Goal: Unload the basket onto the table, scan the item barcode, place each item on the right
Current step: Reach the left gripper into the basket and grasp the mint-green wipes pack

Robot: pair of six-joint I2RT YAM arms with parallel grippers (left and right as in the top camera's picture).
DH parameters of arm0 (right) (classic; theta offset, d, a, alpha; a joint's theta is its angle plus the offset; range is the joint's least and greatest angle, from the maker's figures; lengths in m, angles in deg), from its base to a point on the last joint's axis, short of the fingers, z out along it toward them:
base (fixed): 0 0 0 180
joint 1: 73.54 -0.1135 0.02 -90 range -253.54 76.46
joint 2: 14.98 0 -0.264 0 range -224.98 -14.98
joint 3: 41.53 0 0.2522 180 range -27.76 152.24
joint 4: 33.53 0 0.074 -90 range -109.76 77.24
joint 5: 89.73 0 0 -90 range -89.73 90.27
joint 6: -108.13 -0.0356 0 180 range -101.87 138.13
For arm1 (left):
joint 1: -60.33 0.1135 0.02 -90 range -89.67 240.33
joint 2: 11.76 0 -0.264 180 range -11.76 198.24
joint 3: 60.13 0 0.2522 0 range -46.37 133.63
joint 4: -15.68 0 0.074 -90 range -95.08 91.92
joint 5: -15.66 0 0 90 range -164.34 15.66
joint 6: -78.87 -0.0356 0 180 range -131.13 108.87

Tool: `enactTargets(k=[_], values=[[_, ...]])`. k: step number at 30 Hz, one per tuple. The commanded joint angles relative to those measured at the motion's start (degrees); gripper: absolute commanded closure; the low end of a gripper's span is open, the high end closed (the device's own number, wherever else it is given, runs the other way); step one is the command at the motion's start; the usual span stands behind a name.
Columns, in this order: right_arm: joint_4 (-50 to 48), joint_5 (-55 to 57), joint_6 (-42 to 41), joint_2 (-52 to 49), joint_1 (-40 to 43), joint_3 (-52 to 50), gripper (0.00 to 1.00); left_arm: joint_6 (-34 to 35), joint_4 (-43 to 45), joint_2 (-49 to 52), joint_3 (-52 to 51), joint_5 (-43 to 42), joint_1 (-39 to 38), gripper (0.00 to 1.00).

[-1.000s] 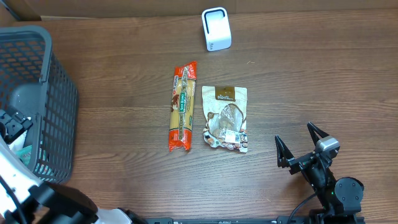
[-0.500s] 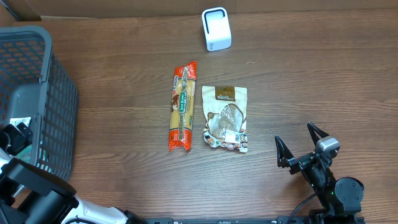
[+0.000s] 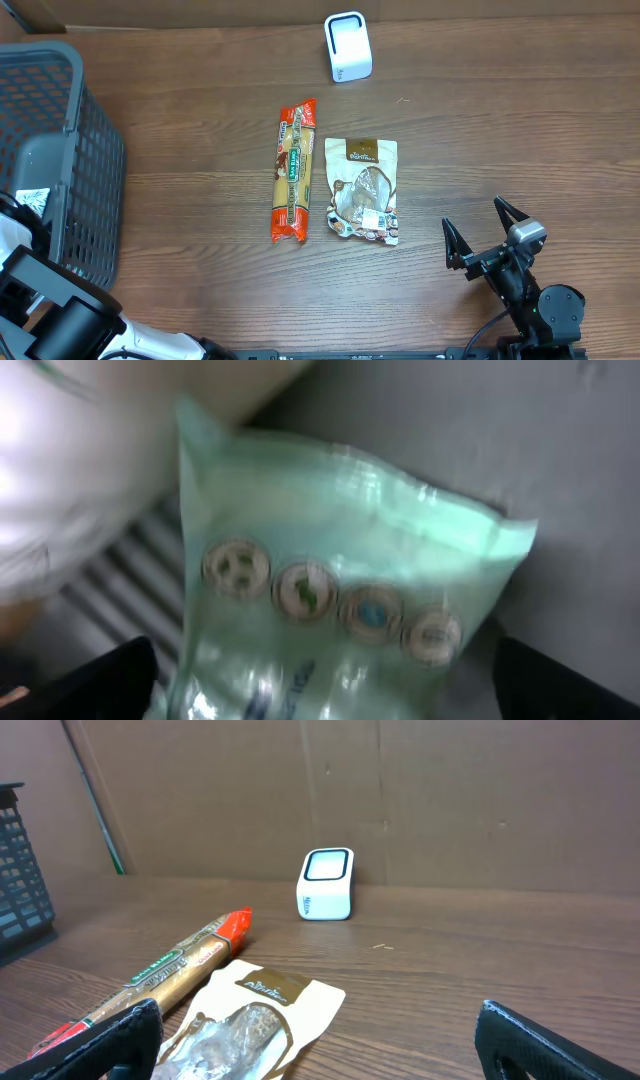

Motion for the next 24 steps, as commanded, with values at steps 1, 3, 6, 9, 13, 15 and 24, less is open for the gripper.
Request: enactTargets(k=[1,3,6,9,13,15,24], values=[[-0.3,0.0,-0.3,0.5,-0.4,-0.6,0.0,-0.7,1.3,0.9,-2.4,0.4,0.1,0.35],[-0.3,0.0,-0.3,0.5,-0.4,-0.6,0.0,-0.7,1.3,0.9,-2.4,0.4,0.1,0.68],[-0.3,0.0,-0.3,0.5,-0.4,-0.6,0.0,0.6,1.2,0.9,-2.4,0.4,0.0,0.9],[-0.3,0.0,-0.3,0.5,-0.4,-0.6,0.0,0.6,0.6,0.8,-1.5,0.1,0.0,0.96],[-0.3,0.0,-0.3,0.5,-0.4,-0.6,0.0,1.0,-4.2,0.7,4.0,0.2,-1.3,0.95],[-0.3,0.0,-0.3,0.5,-0.4,-0.6,0.0,1.0,-7.8,0.6,8.6,0.2,-2.8,0.95],[-0.3,0.0,-0.3,0.5,-0.4,-0.6,0.0,0.3,-21.3,0.6,41.1,0.4,-11.8,0.96]])
